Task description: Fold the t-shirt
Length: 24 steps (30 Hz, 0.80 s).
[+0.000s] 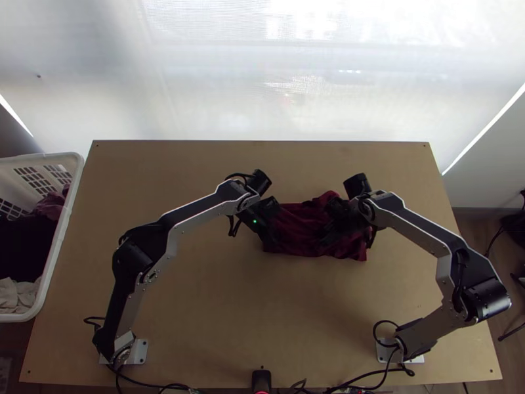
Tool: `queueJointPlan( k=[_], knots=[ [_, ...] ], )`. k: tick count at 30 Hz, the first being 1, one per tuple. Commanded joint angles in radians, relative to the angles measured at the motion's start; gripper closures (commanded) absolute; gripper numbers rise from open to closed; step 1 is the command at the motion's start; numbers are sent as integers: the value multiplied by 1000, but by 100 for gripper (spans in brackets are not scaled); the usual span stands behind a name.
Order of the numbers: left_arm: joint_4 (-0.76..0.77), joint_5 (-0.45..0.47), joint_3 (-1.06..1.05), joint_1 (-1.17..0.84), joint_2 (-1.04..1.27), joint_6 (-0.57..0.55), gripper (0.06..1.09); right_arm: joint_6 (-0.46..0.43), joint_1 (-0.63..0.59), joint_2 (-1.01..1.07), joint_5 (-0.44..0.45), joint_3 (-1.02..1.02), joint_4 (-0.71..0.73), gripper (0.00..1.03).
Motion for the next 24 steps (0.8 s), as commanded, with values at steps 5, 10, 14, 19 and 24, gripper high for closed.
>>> queueJointPlan(
  k=[5, 10, 14, 19, 24],
  knots=[
    [-5, -3, 3, 0, 15, 19, 105, -23, -58, -100, 0, -23, -53, 100],
    [-7, -3, 3, 2, 16, 26, 105, -52, -115, -127, -1, -56, -59, 100],
    [-10, -3, 3, 2, 12, 26, 105, -90, -170, -143, 0, -84, -68, 100],
    [-10, -5, 6, 2, 13, 26, 105, -139, -253, -158, 0, -141, -75, 100],
    [-14, -5, 4, 2, 9, 27, 105, -162, -305, -206, 0, -173, -96, 100]
  ],
)
